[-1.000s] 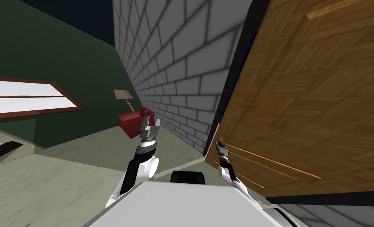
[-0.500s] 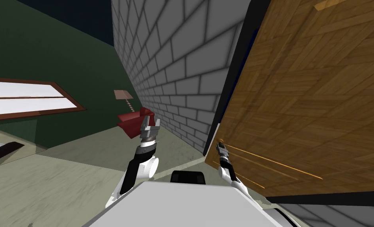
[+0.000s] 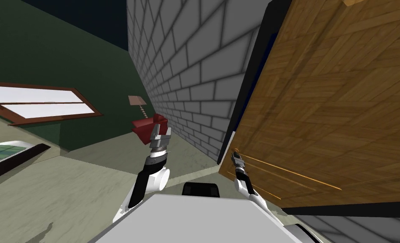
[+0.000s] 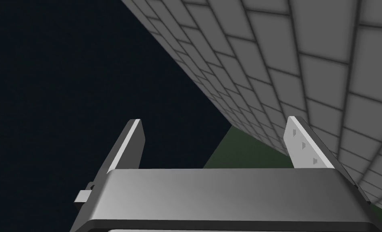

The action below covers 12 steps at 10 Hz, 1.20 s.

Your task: Pull the door open

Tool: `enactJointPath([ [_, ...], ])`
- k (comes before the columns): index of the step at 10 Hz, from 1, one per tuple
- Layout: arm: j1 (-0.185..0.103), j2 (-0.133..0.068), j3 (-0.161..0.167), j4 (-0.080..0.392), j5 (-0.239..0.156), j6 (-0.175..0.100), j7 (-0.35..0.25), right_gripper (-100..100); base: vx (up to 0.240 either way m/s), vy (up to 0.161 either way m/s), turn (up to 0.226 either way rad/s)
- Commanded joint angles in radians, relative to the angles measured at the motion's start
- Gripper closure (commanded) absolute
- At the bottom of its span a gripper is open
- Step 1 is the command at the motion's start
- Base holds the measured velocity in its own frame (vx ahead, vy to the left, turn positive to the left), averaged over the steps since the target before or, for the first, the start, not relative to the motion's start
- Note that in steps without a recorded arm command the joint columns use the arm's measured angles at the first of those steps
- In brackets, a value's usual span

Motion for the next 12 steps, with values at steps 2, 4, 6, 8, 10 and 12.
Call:
enactJointPath([
  [2, 0.013, -0.02, 0.039, -0.008, 0.018, -0.006, -0.046, 100, -0.254, -0.028, 0.145],
  [4, 0.02, -0.036, 0.063, -0.016, 0.03, -0.008, -0.074, 100, -0.202, -0.018, 0.103],
  [6, 0.029, -0.054, 0.091, -0.024, 0.043, -0.009, -0.107, 100, -0.236, -0.033, 0.145],
  [8, 0.046, -0.062, 0.103, -0.041, 0.046, -0.004, -0.113, 100, -0.132, -0.004, 0.057],
  [10, 0.057, -0.081, 0.133, -0.05, 0.059, -0.017, -0.141, 100, -0.249, -0.047, 0.105],
  [12, 0.07, -0.101, 0.165, -0.061, 0.073, -0.03, -0.172, 100, -0.248, -0.043, 0.101],
])
